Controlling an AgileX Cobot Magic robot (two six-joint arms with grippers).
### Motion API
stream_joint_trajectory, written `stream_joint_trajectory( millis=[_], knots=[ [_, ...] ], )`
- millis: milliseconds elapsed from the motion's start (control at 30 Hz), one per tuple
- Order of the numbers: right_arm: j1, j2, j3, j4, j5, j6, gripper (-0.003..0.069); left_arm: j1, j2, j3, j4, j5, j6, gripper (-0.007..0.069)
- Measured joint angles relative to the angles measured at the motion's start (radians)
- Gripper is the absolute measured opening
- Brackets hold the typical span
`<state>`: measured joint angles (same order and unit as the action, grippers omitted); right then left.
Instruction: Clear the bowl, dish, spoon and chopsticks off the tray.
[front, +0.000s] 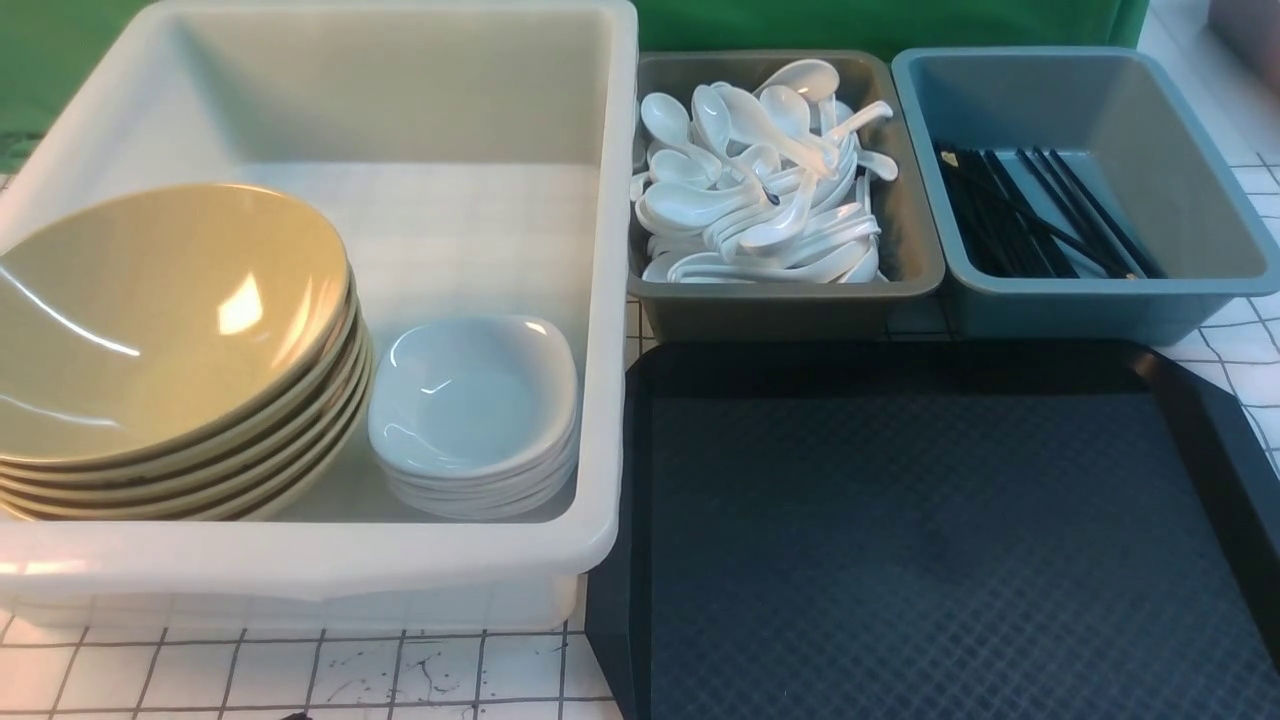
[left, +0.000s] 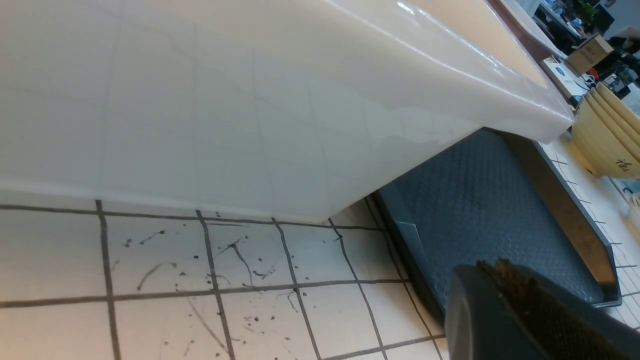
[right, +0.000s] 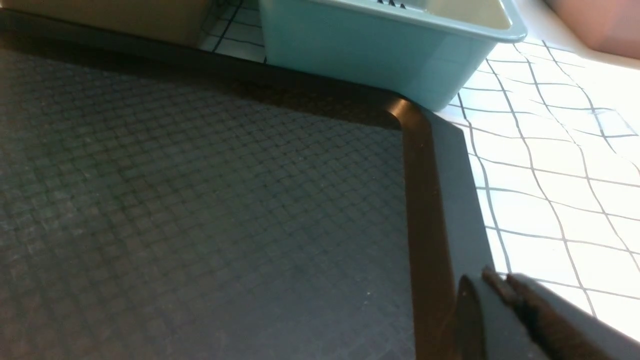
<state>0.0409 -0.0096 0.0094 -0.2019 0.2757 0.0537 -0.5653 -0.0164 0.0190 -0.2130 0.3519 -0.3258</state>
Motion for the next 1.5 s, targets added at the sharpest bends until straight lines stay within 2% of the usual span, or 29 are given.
stream_joint_trajectory(
  millis=[367, 500, 567, 633, 667, 700, 733, 833, 900, 1033, 1500],
  knots=[
    [0.000, 0.000, 0.000, 0.000, 0.000, 0.001, 0.0070, 0.000, 0.000, 0.000, 0.001, 0.000, 0.000, -0.0001],
    [0.000, 0.000, 0.000, 0.000, 0.000, 0.001, 0.0071, 0.013, 0.000, 0.004, 0.044, -0.029, 0.000, -0.0001],
    [0.000, 0.000, 0.000, 0.000, 0.001, 0.001, 0.0074, 0.077, 0.000, 0.010, 0.044, -0.076, 0.000, -0.0001],
    [0.000, 0.000, 0.000, 0.000, 0.001, 0.001, 0.0077, 0.186, 0.000, 0.010, 0.012, -0.153, 0.000, -0.0001],
    [0.000, 0.000, 0.000, 0.000, 0.001, 0.001, 0.0077, 0.199, 0.000, 0.010, 0.008, -0.153, 0.000, -0.0001],
    [0.000, 0.000, 0.000, 0.000, 0.002, 0.001, 0.0078, 0.302, 0.000, 0.010, -0.023, -0.206, 0.001, -0.0001],
    [0.000, 0.000, 0.000, 0.000, 0.002, 0.001, 0.0078, 0.364, 0.000, 0.010, -0.039, -0.229, 0.001, -0.0001],
    [0.000, 0.000, 0.000, 0.000, 0.002, 0.001, 0.0080, 0.513, 0.000, 0.010, -0.058, -0.237, -0.002, -0.0001],
    [0.000, 0.000, 0.000, 0.000, 0.002, 0.001, 0.0083, 0.553, 0.000, 0.010, -0.049, -0.202, -0.006, -0.0001],
    [0.000, 0.000, 0.000, 0.000, 0.003, 0.001, 0.0088, 0.572, 0.000, 0.009, -0.010, -0.032, -0.014, -0.0001],
    [0.000, 0.000, 0.000, 0.000, 0.003, 0.001, 0.0101, 0.575, 0.000, 0.005, 0.001, -0.018, -0.019, -0.0001]
  ],
)
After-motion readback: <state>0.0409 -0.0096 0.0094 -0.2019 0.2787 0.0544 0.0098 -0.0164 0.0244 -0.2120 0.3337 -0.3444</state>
